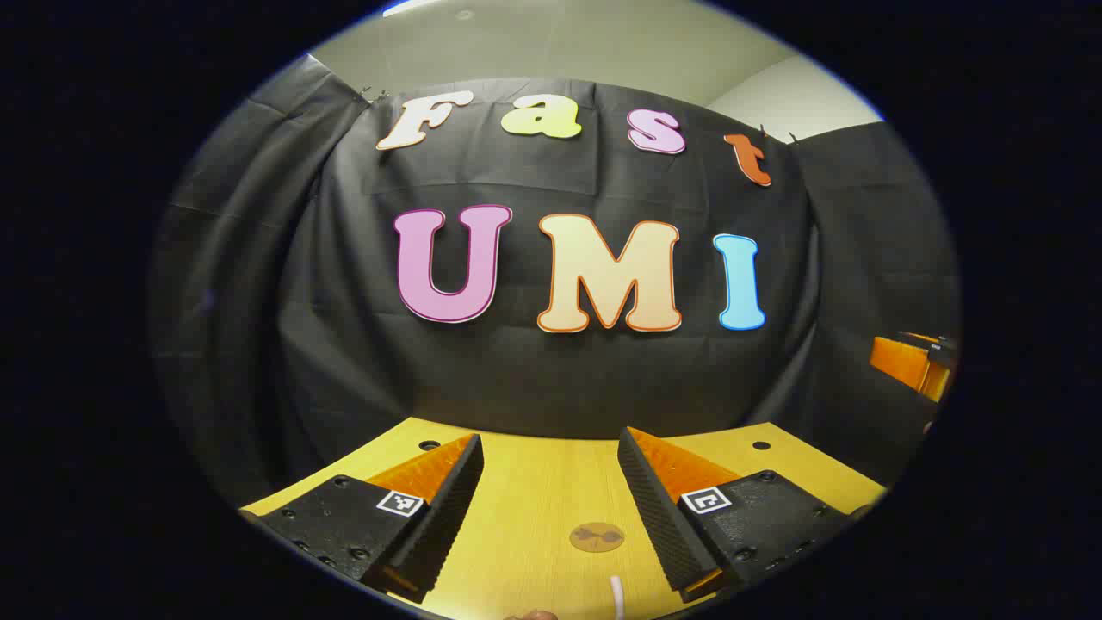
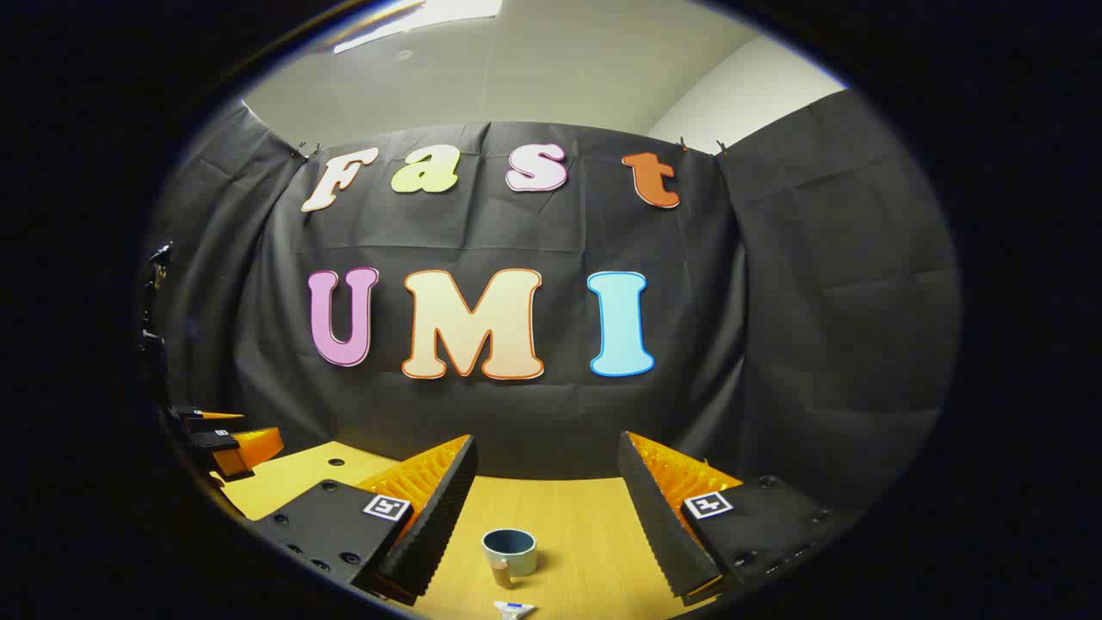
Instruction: Put the toothbrush and toothpaste on the desktop into the cup, then pick up the cup and place it on the coaster on the desktop.
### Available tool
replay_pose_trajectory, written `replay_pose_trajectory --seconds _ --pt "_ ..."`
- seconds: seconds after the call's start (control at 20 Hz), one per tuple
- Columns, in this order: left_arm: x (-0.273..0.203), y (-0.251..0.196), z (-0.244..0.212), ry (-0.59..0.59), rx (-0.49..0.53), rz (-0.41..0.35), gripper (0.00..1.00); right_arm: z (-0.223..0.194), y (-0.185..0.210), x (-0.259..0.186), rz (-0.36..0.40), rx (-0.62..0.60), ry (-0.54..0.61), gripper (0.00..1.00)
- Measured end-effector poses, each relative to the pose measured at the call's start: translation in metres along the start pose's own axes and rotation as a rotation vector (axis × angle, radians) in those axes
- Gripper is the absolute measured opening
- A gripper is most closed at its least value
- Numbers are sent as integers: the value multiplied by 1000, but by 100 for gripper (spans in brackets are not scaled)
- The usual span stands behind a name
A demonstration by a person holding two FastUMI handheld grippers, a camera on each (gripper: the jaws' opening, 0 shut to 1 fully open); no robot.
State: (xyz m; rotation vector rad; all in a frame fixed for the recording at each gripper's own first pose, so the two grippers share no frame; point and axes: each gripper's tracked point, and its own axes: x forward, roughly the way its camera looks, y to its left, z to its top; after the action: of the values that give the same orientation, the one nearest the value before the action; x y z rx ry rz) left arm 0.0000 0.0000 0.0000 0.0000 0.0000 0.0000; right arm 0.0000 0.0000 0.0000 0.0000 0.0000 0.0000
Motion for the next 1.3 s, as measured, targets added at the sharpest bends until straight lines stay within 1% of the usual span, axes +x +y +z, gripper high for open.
replay_pose_trajectory --seconds 0.25,0.5,0.7,0.75,0.8,0.95,1.0,1.05,1.15,1.25,1.3 --pt "-1 -7 6 -9 8 27 92 -3 6 2 57 -7 4 99" --pt "-1 -11 8 -16 27 24 92 -6 11 2 72 -9 13 99" --pt "-1 -9 10 -20 37 27 92 -15 16 4 86 -6 41 99" --pt "-1 -9 10 -21 41 25 94 -20 17 4 90 -5 57 99" --pt "0 -9 10 -22 45 24 92 -26 19 4 95 -3 77 100" --pt "1 -6 11 -26 53 22 92 -46 26 4 121 9 142 99" --pt "1 -6 12 -26 53 22 94 -53 27 3 124 12 163 99" --pt "0 -4 11 -27 53 24 92 -62 27 2 125 11 190 99" --pt "-1 -2 12 -30 55 24 94 -78 27 2 127 10 238 99" --pt "-1 -1 13 -33 60 24 94 -101 28 0 130 2 307 99" --pt "-1 0 14 -36 63 24 92 -112 29 -2 134 4 343 100"
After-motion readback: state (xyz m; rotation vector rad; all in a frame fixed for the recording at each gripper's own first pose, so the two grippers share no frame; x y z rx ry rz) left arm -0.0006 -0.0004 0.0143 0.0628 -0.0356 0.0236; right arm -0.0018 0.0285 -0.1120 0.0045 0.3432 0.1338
